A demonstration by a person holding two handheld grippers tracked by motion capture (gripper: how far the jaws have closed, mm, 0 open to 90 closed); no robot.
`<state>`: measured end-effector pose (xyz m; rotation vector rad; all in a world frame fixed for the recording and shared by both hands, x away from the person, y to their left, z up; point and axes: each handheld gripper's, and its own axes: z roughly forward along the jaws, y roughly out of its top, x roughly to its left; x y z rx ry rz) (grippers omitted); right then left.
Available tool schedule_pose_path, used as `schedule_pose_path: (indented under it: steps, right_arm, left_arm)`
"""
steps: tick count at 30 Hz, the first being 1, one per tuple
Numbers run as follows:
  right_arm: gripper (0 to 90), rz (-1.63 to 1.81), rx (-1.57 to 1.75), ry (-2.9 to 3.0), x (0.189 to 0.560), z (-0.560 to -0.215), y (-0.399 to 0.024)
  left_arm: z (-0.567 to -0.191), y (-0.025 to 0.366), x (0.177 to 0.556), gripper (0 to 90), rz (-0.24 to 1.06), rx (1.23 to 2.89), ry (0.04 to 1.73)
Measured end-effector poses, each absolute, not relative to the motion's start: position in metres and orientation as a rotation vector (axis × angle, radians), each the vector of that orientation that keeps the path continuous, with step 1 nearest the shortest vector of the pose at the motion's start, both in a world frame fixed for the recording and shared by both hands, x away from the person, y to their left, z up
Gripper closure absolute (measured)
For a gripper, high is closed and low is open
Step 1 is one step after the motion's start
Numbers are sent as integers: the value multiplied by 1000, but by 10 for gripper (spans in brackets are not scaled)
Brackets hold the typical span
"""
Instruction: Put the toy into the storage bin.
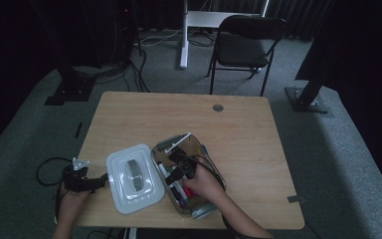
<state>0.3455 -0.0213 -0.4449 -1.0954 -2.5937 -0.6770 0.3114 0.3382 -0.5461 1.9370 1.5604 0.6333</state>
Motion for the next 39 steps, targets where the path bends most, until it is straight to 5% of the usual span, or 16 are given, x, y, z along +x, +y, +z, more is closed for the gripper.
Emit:
schedule_pose_path:
  steps: [25,39]
  right_arm:
    - [726,-613,-1115,-2613,352,-458,-28]
    - [621,-822,-1183,-2631,357,-409,-78]
  left_arm:
    - [-546,338,311,5,631,1937,1561]
    - [-546,338,311,5,632,1937,1560]
